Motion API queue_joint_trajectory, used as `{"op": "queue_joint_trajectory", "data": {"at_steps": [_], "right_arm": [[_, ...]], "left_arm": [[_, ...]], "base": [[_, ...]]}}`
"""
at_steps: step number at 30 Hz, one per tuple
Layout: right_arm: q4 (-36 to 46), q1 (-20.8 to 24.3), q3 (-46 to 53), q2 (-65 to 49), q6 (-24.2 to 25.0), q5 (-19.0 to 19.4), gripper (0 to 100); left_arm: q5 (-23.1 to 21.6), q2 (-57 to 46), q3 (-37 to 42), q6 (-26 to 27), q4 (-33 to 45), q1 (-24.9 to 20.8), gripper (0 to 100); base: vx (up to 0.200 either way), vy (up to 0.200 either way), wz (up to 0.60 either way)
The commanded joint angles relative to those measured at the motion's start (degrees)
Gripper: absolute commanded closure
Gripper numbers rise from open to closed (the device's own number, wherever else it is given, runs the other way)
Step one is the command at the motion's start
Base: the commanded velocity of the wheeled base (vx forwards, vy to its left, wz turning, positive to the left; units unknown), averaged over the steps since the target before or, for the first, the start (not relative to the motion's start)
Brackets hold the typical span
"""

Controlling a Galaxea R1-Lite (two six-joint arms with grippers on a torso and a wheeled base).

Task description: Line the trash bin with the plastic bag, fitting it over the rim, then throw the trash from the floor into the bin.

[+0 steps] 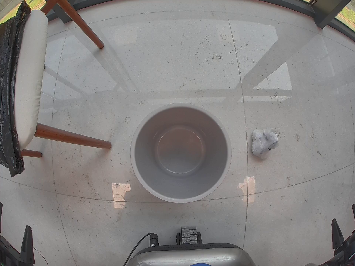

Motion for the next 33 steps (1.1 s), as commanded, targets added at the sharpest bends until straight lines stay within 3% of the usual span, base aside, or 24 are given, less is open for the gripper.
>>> {"op": "queue_joint_trajectory", "data": {"at_steps": [1,4,11,18,21,25,33], "right_arm": [[0.0,0.05,1.01,-0.84,0.02,0.04,0],[0.0,0.05,1.01,-0.84,0.11,0.04,0],[0.0,0.05,1.01,-0.84,0.11,0.04,0],[-0.09,0.05,1.01,-0.84,0.11,0.04,0],[-0.09,0.05,1.01,-0.84,0.11,0.04,0],[-0.09,0.05,1.01,-0.84,0.11,0.04,0],[-0.09,0.05,1.01,-0.84,0.11,0.04,0]], "left_arm": [[-0.89,8.88,-4.29,3.53,-1.55,0.15,0],[-0.72,18.37,-9.3,4.06,-5.06,0.15,0],[-0.54,43.95,-23.98,4.41,-25.37,0.06,0],[2.8,60.74,-44.98,3.97,-25.1,0.15,0],[5.17,64.16,-50.26,3.88,-21.94,0.06,0],[8.51,65.48,-53.33,3.71,-15.17,-0.03,0],[10.71,68.29,-54.3,1.16,-10.42,0.33,0]], "base": [[0.0,0.0,0.0],[0.0,0.0,0.0],[0.0,0.0,0.0],[0.0,0.0,0.0],[0.0,0.0,0.0],[0.0,0.0,0.0],[0.0,0.0,0.0]]}}
